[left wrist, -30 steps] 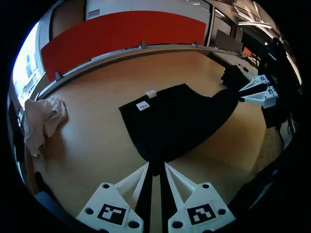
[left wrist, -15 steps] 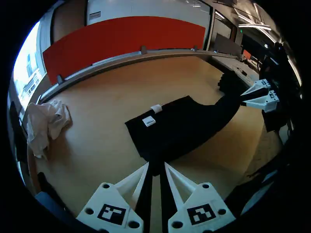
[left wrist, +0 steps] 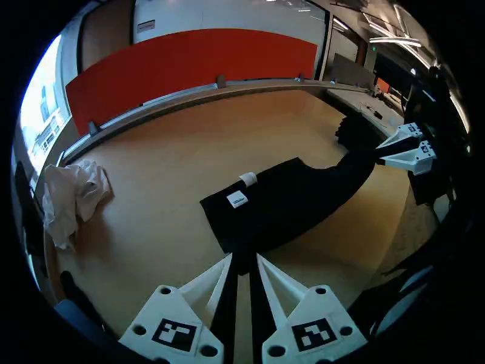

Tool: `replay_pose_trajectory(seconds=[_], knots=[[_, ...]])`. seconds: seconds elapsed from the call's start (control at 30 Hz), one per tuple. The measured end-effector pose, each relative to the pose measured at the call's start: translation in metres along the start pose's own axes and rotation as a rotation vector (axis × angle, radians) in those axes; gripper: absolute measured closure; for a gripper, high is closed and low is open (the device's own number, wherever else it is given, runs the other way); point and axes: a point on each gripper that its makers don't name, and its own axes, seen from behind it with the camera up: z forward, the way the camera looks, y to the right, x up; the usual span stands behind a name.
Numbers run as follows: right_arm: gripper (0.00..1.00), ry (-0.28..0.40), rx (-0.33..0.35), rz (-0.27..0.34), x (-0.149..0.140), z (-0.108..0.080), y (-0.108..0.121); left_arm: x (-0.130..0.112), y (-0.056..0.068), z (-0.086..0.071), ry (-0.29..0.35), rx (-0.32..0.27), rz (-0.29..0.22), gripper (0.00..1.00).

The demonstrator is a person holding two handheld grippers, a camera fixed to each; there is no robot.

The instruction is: Fold towel

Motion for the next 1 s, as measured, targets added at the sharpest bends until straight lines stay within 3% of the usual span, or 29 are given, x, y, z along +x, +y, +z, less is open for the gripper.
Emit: replay_pose_trajectory(seconds=[0.47,1.0], knots=[[0.84,-0.023,0.004,-0.019,0.001,0.008,0.009,0.007,-0.006,0.008,-0.001,0.009,-0.016,0.88],[0.84,-0.091,0.003,-0.036,-0.008,0.051,0.044,0.024,-0.025,0.055,-0.013,0.028,-0.031,0.88]])
